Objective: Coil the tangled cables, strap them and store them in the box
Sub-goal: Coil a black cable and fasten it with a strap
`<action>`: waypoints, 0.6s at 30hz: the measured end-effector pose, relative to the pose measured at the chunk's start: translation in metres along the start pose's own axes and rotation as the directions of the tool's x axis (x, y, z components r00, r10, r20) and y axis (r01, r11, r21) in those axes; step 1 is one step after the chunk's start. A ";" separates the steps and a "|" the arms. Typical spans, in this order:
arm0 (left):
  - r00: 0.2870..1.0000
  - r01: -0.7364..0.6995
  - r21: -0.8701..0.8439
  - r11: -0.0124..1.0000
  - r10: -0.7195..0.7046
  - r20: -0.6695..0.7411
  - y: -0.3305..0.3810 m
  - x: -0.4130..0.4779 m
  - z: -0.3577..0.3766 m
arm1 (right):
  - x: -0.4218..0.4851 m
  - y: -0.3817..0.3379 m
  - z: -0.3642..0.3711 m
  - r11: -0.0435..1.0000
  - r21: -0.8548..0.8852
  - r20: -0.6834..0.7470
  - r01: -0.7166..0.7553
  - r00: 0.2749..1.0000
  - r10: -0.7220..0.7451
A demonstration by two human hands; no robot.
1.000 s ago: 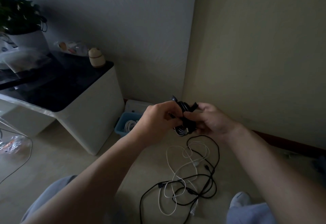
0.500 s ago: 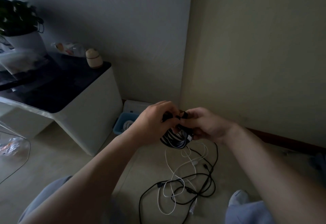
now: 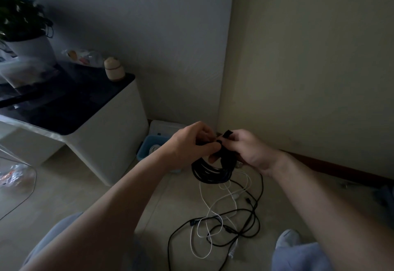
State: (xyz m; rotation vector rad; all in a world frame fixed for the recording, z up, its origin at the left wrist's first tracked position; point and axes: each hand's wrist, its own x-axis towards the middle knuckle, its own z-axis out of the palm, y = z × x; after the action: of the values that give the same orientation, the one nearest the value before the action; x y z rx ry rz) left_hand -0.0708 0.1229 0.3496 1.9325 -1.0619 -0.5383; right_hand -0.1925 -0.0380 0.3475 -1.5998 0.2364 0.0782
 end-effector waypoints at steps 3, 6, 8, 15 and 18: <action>0.998 0.040 0.006 0.999 -0.041 0.052 0.000 0.000 -0.002 | 0.002 0.001 0.006 1.000 0.015 -0.028 0.007 1.000 -0.007; 0.995 0.078 -0.071 0.994 -0.072 0.074 0.001 0.000 -0.001 | 0.003 0.002 0.011 0.999 0.027 -0.091 0.027 0.996 -0.025; 0.993 0.101 -0.111 0.989 -0.093 0.073 0.002 0.000 -0.001 | 0.004 0.003 0.011 0.998 0.007 -0.141 0.055 0.989 -0.053; 0.989 0.144 -0.106 0.984 -0.138 0.061 0.002 -0.001 -0.001 | 0.008 0.010 0.011 0.992 -0.120 -0.243 0.037 0.968 -0.065; 0.985 0.162 -0.128 0.978 -0.153 0.079 0.003 -0.002 -0.002 | 0.010 0.010 0.008 0.986 -0.164 -0.267 0.000 0.963 -0.045</action>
State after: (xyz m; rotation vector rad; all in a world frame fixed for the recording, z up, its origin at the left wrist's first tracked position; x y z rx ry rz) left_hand -0.0720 0.1248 0.3528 1.9004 -0.8956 -0.7502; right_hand -0.1839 -0.0312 0.3356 -1.7749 0.4324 -0.1435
